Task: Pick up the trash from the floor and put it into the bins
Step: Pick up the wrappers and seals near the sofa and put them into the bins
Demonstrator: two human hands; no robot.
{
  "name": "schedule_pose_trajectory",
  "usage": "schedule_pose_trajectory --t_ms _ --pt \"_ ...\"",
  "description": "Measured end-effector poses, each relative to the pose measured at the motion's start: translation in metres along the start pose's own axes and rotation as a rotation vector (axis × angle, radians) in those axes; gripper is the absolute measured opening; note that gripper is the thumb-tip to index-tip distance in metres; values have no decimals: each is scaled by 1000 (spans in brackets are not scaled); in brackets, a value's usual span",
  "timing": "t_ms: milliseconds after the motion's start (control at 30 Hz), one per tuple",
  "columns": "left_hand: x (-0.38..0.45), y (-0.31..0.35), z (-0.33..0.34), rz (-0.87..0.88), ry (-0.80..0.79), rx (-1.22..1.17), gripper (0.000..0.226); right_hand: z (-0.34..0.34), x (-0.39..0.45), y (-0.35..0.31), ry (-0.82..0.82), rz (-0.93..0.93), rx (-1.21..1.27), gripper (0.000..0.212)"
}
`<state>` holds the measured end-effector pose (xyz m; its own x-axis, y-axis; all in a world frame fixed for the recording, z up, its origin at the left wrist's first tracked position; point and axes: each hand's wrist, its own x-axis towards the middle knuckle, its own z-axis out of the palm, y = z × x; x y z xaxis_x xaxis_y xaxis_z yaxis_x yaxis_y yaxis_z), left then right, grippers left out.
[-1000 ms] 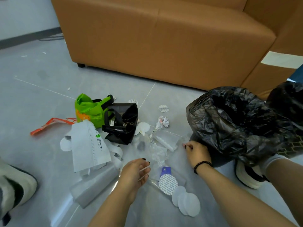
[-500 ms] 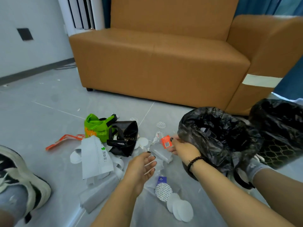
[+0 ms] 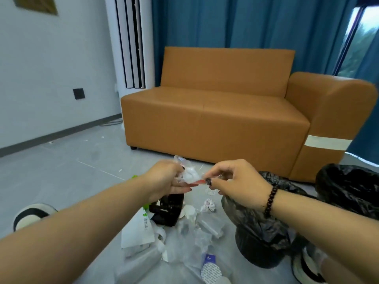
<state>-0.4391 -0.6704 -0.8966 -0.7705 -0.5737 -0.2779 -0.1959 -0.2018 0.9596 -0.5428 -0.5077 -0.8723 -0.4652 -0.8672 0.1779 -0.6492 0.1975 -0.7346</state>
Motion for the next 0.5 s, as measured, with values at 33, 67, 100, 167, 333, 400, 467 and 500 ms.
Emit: schedule_pose_trajectory --t_ms 33,67,100,167,333,400,467,500 --pt "-6 10 0 40 -15 63 30 -9 -2 -6 18 -15 -7 14" --pt "-13 18 1 83 -46 113 29 -16 -3 -10 33 -25 4 14" --pt "-22 24 2 125 -83 157 27 -22 -5 -14 48 -31 28 14" --pt "-40 30 5 205 -146 251 21 -30 -8 -22 79 -43 101 15" --pt "-71 21 -2 281 -305 280 37 -21 -12 -33 122 17 338 32" --pt "-72 21 -6 225 -370 205 51 -14 -9 -35 113 8 361 36" --pt "-70 24 -8 175 -429 67 54 -9 -8 -35 133 -23 364 36" --pt "-70 26 -8 186 -452 27 53 -8 -8 -35 154 -41 359 36"
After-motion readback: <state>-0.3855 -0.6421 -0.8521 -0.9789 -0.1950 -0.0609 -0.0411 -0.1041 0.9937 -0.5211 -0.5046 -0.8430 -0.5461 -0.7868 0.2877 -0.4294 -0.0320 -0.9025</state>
